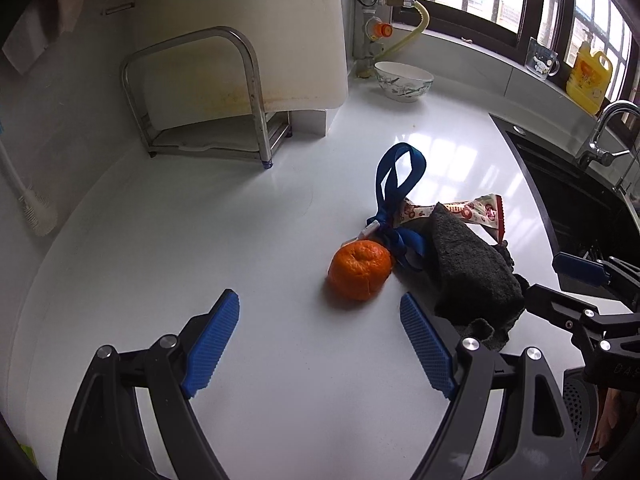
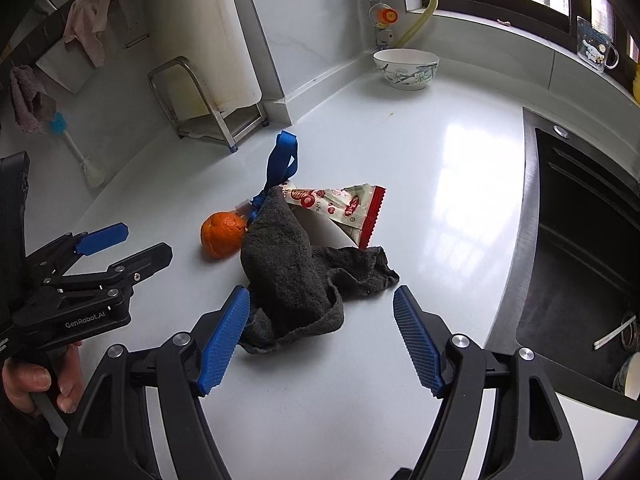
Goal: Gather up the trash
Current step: 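Grasp the dark grey cloth with the right tool while the left tool grasps the tangerine, then carry cloth and tangerine over the bin and open both tools to drop them, then move both tools toward the blue lanyard and snack wrapper, then grasp the red-white snack wrapper with the right tool while the left tool grasps the blue lanyard clip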
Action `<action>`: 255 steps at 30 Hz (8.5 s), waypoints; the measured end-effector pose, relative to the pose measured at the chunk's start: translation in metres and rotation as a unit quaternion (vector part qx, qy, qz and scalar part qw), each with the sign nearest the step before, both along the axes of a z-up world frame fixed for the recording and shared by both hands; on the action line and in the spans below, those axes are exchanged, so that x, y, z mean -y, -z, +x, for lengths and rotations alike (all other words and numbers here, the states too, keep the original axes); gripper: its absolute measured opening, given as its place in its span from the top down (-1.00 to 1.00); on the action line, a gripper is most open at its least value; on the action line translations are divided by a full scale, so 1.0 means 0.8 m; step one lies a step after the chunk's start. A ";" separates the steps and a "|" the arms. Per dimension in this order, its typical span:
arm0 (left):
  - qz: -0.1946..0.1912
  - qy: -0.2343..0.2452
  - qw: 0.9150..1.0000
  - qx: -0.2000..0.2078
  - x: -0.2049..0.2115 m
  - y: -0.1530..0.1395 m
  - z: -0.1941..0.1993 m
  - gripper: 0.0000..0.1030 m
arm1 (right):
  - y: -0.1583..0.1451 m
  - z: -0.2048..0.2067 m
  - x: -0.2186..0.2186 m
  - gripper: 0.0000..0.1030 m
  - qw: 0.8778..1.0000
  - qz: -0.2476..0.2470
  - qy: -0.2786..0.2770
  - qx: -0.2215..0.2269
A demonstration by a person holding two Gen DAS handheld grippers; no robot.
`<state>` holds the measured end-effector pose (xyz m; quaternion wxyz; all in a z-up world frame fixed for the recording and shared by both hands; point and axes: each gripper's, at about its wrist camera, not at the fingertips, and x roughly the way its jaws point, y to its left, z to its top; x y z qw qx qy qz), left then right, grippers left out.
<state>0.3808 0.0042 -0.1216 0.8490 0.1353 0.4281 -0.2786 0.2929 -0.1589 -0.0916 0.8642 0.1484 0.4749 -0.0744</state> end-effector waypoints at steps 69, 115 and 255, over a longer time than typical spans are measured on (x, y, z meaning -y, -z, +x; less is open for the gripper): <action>-0.025 0.027 0.999 -0.032 -0.002 -0.027 -0.120 0.56 | -0.019 -0.166 0.002 0.57 0.998 0.054 0.041 0.001; 0.004 -0.160 0.979 -0.130 0.097 0.030 -0.461 0.56 | 0.040 -0.370 0.074 0.57 0.982 0.074 -0.161 -0.073; 0.009 -0.231 0.972 0.027 0.040 0.006 -0.042 -0.81 | 0.051 0.099 0.045 -0.28 0.958 -0.100 -0.268 0.030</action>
